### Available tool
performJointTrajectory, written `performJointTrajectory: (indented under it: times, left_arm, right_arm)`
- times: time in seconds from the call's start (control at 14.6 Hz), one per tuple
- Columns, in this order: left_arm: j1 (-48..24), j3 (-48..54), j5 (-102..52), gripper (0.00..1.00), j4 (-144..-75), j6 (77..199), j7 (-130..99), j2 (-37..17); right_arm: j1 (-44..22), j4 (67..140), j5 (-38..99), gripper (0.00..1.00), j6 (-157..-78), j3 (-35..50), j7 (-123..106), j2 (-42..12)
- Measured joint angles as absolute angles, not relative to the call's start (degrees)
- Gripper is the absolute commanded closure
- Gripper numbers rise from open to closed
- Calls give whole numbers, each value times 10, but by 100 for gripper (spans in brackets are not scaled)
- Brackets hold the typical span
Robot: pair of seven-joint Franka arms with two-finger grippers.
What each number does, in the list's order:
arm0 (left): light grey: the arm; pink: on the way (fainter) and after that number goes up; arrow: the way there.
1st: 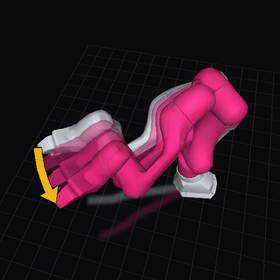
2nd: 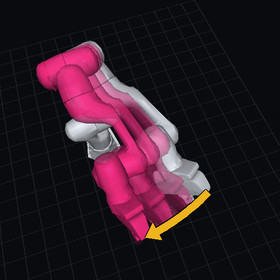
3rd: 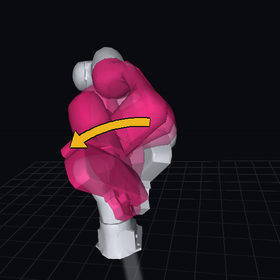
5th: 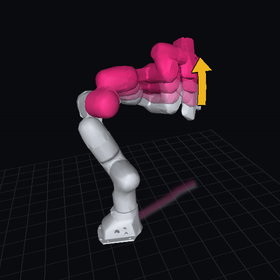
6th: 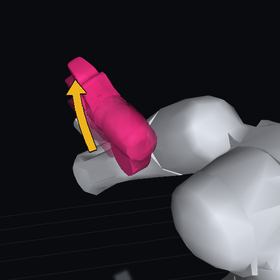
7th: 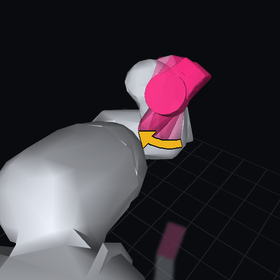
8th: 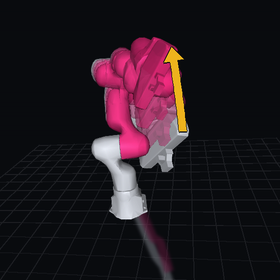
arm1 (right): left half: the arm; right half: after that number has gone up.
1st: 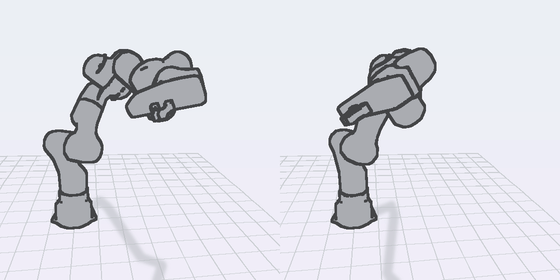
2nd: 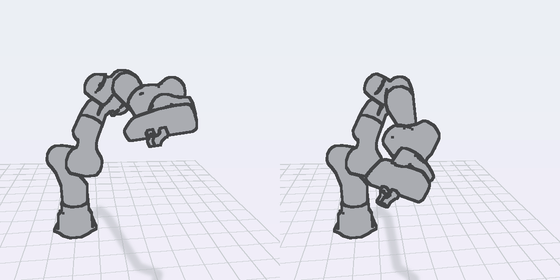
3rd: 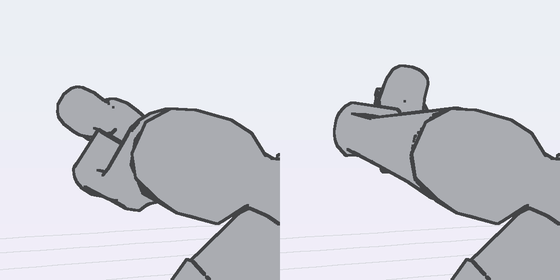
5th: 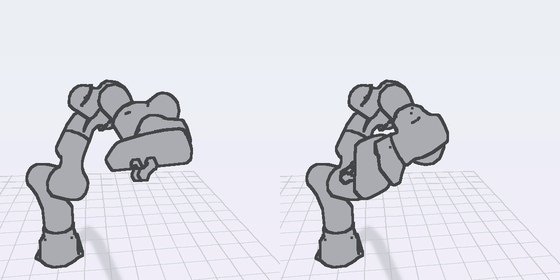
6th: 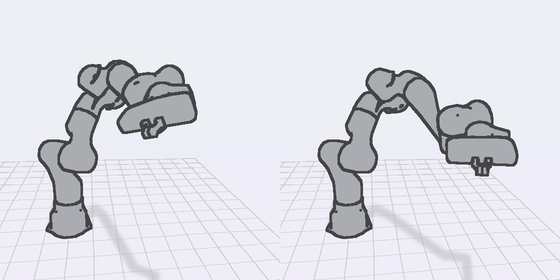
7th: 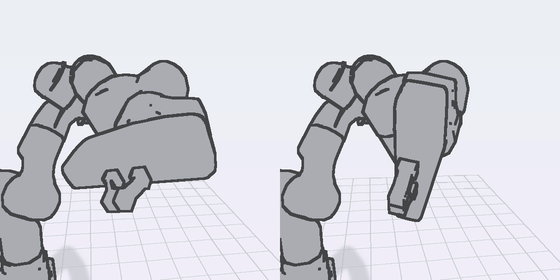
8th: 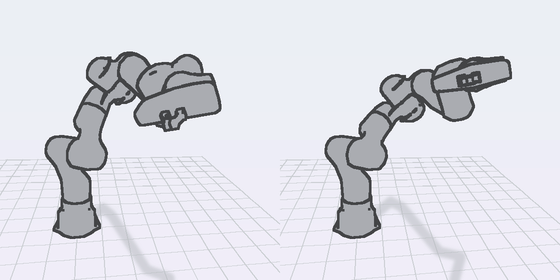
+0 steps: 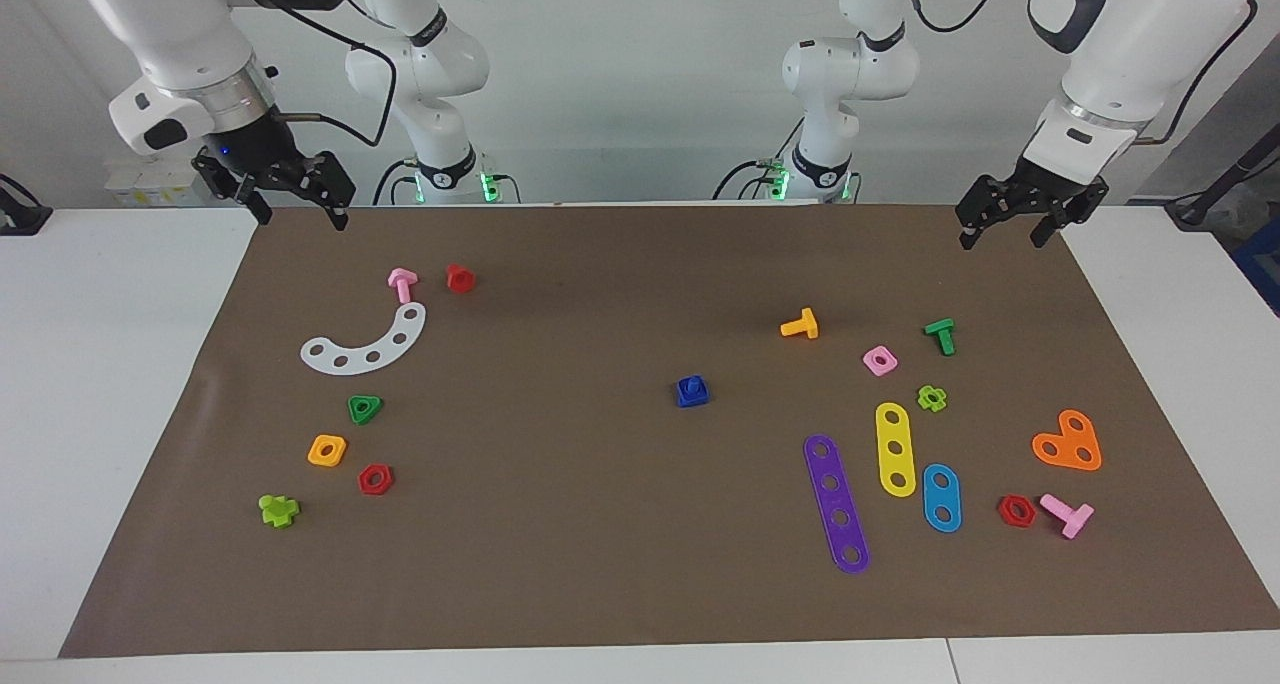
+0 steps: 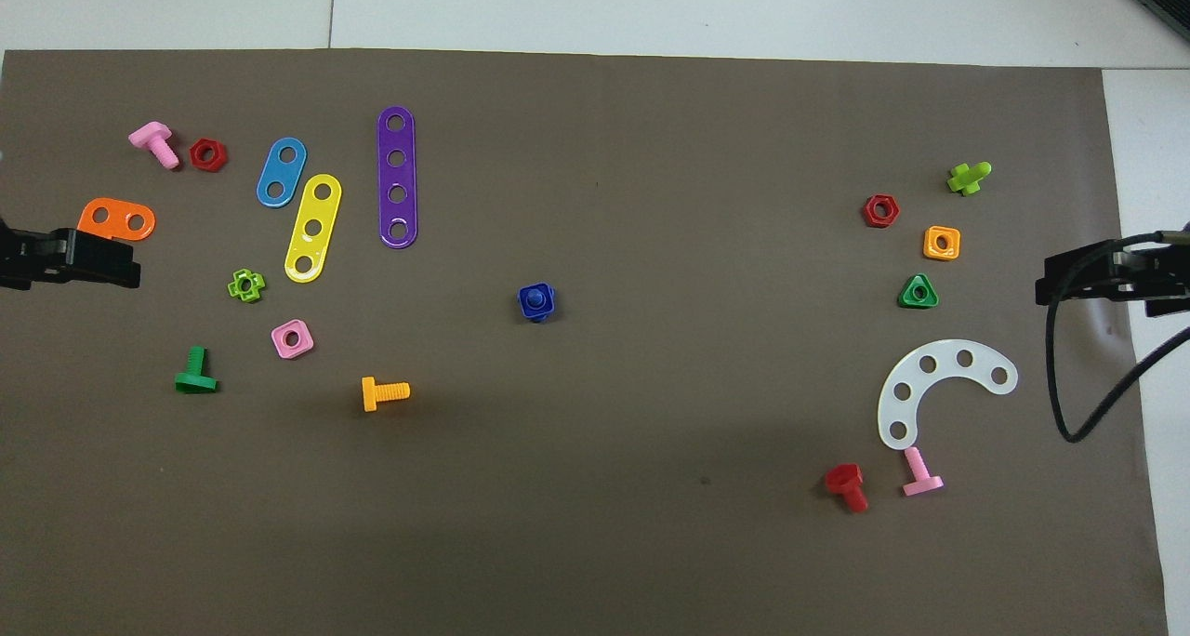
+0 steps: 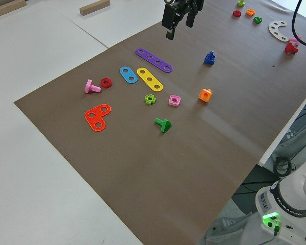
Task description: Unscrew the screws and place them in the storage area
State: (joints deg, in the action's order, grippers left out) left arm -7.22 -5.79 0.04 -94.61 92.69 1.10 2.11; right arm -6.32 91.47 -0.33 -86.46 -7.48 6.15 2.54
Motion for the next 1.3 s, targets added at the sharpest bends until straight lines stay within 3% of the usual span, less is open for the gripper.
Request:
performJointTrajectory:
  times: [0.82, 1.03, 1.3]
  left_arm:
    - [-78, -44, -6, 0, -950, 927, 1, 19]
    - [-115, -37, -45, 1, -953, 963, -89, 1]
    - [-201, -35, -51, 2, -956, 1054, -209, -66]
  right_arm:
    - [-63, 917, -3, 0, -865, -69, 61, 25]
    - [-63, 918, -3, 0, -865, -69, 61, 25]
    - [-63, 918, -9, 0, -870, -70, 61, 26]
